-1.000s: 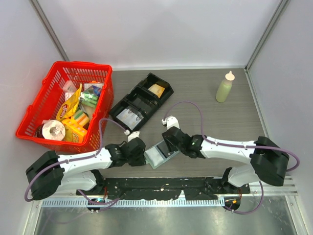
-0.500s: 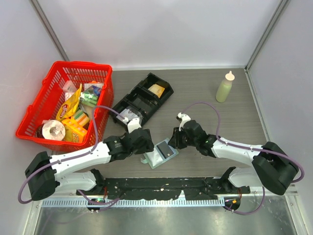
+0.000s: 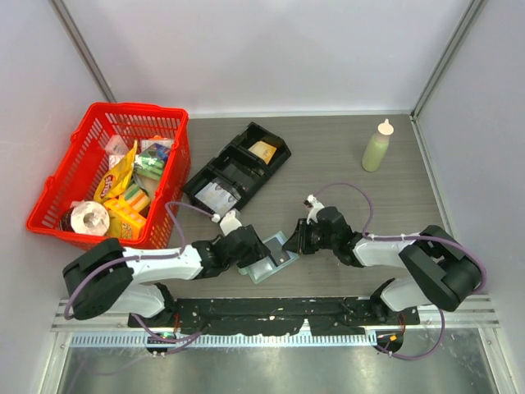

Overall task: Take the credit cards out of the card holder
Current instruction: Remove the credit card from the card holder.

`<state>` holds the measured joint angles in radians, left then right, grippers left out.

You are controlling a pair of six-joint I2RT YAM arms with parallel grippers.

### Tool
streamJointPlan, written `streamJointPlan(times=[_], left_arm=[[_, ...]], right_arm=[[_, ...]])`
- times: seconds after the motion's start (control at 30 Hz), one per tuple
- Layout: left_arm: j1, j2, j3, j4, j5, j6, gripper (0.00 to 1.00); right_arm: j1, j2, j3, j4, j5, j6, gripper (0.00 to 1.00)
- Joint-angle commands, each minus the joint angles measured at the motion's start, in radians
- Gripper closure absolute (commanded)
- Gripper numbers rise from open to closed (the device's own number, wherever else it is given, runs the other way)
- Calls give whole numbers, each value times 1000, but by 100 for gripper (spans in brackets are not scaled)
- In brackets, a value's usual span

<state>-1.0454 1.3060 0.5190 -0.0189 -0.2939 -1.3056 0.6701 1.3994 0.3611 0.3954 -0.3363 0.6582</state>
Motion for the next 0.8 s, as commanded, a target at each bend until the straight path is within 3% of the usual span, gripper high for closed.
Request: streamJointPlan(times=[0.0, 0.23, 0.47, 0.6, 0.77], left_arm=[[-2, 47, -59, 183, 6, -133, 50], [-2, 84, -88, 278, 24, -170, 51], [-4, 84, -97, 287, 24, -196, 68], [-15, 59, -126, 289, 4, -222, 86], [-21, 47, -145, 290, -5, -233, 89]], right_arm=[[-6, 26, -48, 108, -43, 69, 84], [-6, 12, -96, 109, -20, 90, 85], [-20, 9, -103, 108, -15, 98, 86], [-27, 23, -111, 126, -26, 106, 87], [-30, 30, -110, 131, -30, 109, 87]])
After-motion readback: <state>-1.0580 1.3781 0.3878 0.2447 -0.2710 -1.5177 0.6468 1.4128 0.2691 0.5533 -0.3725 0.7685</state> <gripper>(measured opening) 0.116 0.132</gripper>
